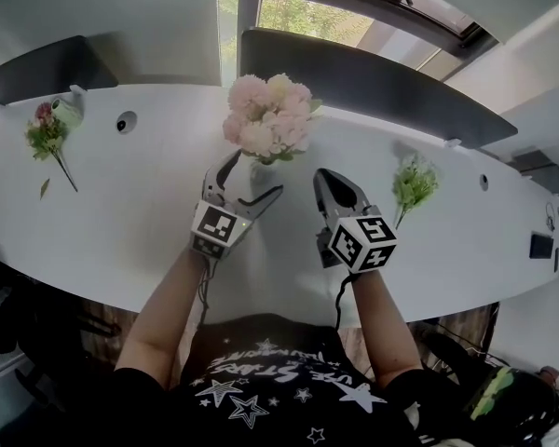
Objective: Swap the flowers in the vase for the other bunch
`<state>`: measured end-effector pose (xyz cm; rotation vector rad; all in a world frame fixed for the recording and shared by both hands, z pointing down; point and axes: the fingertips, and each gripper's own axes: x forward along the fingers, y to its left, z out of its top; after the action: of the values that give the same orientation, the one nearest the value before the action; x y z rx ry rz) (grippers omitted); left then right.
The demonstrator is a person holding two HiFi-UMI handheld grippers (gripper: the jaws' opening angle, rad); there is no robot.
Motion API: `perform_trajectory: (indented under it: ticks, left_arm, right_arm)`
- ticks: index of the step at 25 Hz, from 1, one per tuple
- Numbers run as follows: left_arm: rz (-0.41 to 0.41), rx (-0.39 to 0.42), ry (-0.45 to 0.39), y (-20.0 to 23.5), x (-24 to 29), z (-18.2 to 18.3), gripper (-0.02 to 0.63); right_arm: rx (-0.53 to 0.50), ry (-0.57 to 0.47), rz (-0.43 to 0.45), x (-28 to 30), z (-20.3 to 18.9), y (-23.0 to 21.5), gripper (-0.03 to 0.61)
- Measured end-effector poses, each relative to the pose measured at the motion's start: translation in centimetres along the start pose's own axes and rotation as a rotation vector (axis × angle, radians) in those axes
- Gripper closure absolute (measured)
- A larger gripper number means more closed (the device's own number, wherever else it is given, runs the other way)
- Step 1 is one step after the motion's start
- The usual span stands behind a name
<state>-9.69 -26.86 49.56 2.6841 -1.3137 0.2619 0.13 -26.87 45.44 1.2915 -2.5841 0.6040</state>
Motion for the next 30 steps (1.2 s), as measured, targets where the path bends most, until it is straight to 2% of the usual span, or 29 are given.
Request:
perform_trajectory:
  ticks: [4,10,14,20,24,26,28,30]
  left_arm:
    - [-0.019,0.023,-0.041,0.1,1.0,0.3,0.178]
    - [-0.030,0.043,0.015,0.3,2.4,-1.6,0.178]
    - [-0.037,0.057,0.015,0.5,3.4,-2.5,0.179]
    - [-0.070,0.044,0.031,0.2,3.7,-2.3,0.179]
    - [-0.056,0.023,0.014,0.6,3.8,-2.1,0.184]
    - [-0.047,0.025,0.012,0.8,3.8,-2.0,0.214]
    - [-0.043,0.045,0.017,0.7,3.8,-2.0,0.291]
    - [-0.043,0.056,0.016,0.6,3.9,-2.1,0.305]
  right_arm:
    - [-0.007,0.013,0.002,0.4,-0.2,-0.7,0.575]
    - [-0.006,0.033,0.021,1.2,-1.1,-0.8,0.575]
    - [-0.009,0.039,0.045,1.7,-1.3,-0.5,0.575]
    - [-0.005,0.039,0.054,2.1,-1.5,-0.7,0.575]
    - [-0.004,0.042,0.059,2.2,-1.4,-0.7,0.575]
    - [-0.008,0.043,0.063,2.3,-1.3,-0.7,0.575]
    - [-0.012,0.042,0.068,2.4,-1.3,-0.7,0.575]
    - [-0.015,0.040,0.076,2.5,-1.2,-0.6,0.575]
